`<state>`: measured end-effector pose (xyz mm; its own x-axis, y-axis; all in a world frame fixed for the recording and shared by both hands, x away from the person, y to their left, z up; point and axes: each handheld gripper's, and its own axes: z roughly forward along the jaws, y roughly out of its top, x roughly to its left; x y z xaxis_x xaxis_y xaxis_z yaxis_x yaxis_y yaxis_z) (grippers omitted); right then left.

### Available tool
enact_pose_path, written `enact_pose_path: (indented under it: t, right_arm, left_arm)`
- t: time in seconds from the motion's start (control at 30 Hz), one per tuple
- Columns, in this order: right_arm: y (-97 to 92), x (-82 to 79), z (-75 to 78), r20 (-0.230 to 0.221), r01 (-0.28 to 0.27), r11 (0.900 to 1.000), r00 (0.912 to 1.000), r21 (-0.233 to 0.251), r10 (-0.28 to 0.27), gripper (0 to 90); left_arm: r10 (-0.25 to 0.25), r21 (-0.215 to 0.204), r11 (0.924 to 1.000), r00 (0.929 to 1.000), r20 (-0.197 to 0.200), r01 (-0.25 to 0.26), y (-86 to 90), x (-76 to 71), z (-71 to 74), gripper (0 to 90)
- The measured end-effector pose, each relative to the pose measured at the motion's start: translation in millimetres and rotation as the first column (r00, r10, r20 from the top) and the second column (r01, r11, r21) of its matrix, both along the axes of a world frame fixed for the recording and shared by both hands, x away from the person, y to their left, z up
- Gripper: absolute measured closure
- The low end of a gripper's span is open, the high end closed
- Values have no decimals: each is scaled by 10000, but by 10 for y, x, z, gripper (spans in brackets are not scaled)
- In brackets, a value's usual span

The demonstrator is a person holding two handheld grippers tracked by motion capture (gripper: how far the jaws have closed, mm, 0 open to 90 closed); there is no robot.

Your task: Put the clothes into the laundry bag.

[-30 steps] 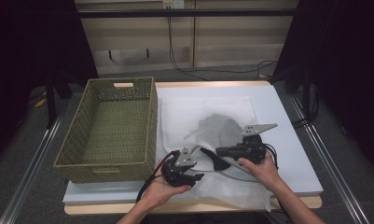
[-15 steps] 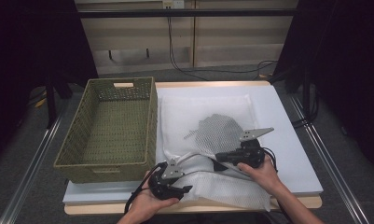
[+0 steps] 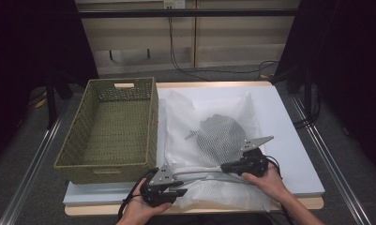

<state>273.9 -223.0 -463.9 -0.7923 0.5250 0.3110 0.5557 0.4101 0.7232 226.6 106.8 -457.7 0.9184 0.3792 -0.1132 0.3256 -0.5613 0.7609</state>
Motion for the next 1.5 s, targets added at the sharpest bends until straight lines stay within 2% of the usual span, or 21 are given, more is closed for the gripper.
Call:
enact_pose_path:
  t: [0.13, 0.27, 0.37, 0.47, 0.53, 0.57, 0.63, 0.67, 0.87, 0.97, 1.1, 1.17, 1.23, 1.3, 1.33, 1.37, 1.43, 1.47, 1.5]
  right_arm:
    - [17, -20, -72, -56, -60, 9998, 10000, -204, 59, 862]
    - [75, -14, -155, -116, -153, 9988, 9998, -459, 148, 836]
    - [113, -10, -160, -175, -227, 9985, 9996, -501, 218, 802]
    - [128, -9, -153, -95, -263, 9986, 9996, -464, 259, 784]
    - [130, -8, -158, -132, -257, 9985, 9996, -483, 251, 782]
    - [133, -7, -164, -134, -247, 9986, 9996, -467, 241, 777]
    - [137, -7, -166, -119, -246, 9983, 9996, -526, 241, 759]
    - [141, -11, -165, -120, -238, 9982, 9997, -545, 232, 757]
    - [140, -23, -162, -128, -332, 9980, 9994, -533, 325, 735]
    - [133, -33, -154, 0, -356, 9975, 9994, -612, 356, 710]
    - [83, -67, -78, 154, -228, 9988, 9996, -429, 235, 643]
    - [31, -93, -8, 458, -47, 9994, 9989, -329, 62, 608]
    - [-33, -115, 64, 579, 58, 9999, 9983, -88, -53, 608]
    - [-80, -146, 115, 671, 154, 9999, 9976, 22, -155, 610]
    - [-91, -160, 131, 716, 114, 9999, 9974, 7, -114, 623]
    - [-98, -181, 144, 757, 91, 9999, 9971, -46, -87, 644]
    - [-108, -213, 135, 757, 18, 9999, 9971, -125, -8, 679]
    - [-110, -225, 116, 755, -98, 9997, 9971, -222, 114, 688]
    - [-107, -231, 91, 718, -86, 9996, 9974, -255, 105, 688]
  left_arm:
    - [229, 56, 9997, 9997, 60, -229, 0, 21, -19, 686]
    - [468, -28, 9989, 9989, 55, -468, 127, -5, 20, 645]
    - [647, -274, 9975, 9979, 80, -645, 221, -53, 60, 624]
    - [606, -532, 9968, 9981, 143, -597, 275, -118, 90, 587]
    - [651, -522, 9966, 9977, 185, -641, 289, -143, 109, 559]
    - [688, -471, 9966, 9975, 182, -678, 287, -147, 115, 540]
    - [606, -695, 9958, 9980, 165, -593, 272, -148, 115, 492]
    - [598, -599, 9965, 9980, 227, -583, 261, -140, 122, 481]
    - [318, -720, 9969, 9993, 202, -303, 100, -26, 94, 444]
    - [352, -1163, 9926, 9993, -86, -359, 81, 24, 88, 412]
    - [696, -1162, 9910, 9973, 241, -663, 161, -4, 131, 418]
    - [863, -1037, 9912, 9955, 387, -819, 242, -25, 154, 450]
    - [1122, -1058, 9886, 9929, 395, -1075, 344, -44, 171, 496]
    - [1642, -974, 9824, 9854, 450, -1593, 457, -74, 191, 539]
    - [1544, -1123, 9823, 9875, 329, -1498, 503, -94, 189, 554]
    - [1536, -1094, 9828, 9875, 351, -1489, 539, -122, 185, 554]
    - [1528, -818, 9855, 9873, 432, -1490, 586, -151, 145, 568]
    - [1543, -684, 9860, 9875, 324, -1519, 589, -153, 105, 593]
    - [1569, -397, 9870, 9871, 312, -1556, 591, -143, 67, 595]
